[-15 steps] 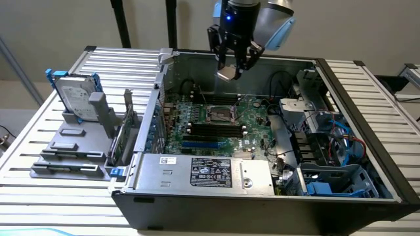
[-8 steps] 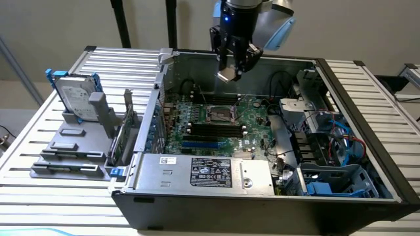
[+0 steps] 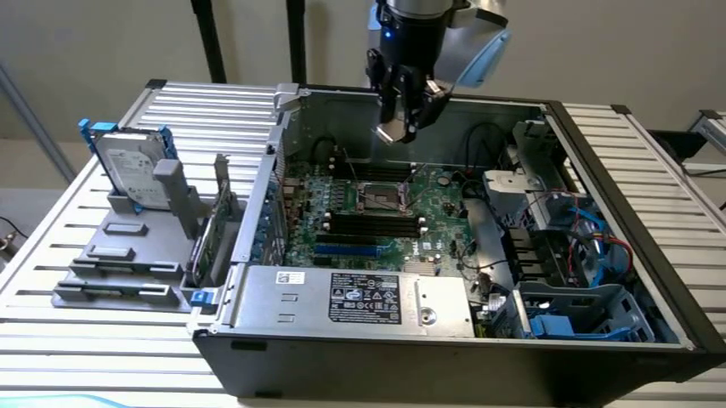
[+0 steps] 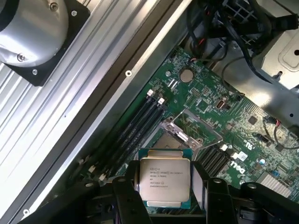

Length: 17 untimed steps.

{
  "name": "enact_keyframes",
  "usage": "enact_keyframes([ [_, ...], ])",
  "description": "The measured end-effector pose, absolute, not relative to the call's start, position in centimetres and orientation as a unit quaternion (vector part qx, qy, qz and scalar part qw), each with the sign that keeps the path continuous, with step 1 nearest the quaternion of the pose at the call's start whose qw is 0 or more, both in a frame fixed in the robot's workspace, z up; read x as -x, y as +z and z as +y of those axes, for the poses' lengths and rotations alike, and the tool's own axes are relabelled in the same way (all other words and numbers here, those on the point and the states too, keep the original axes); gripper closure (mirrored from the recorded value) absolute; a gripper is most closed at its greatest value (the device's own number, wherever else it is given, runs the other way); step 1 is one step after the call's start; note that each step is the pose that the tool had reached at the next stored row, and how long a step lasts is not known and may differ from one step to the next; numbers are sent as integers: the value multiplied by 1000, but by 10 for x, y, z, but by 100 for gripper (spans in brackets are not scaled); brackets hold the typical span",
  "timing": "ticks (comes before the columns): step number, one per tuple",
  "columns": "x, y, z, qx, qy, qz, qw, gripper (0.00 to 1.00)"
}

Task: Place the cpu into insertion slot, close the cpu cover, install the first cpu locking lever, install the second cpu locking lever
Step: 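Place the cpu into insertion slot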

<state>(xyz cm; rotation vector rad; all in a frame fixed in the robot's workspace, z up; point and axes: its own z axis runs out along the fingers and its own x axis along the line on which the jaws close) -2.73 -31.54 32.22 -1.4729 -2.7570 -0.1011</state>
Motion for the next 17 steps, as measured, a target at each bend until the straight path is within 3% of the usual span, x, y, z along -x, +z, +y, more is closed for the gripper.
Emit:
enact_keyframes([
  [17,27,314,-315,601,-33,-799,2,45],
])
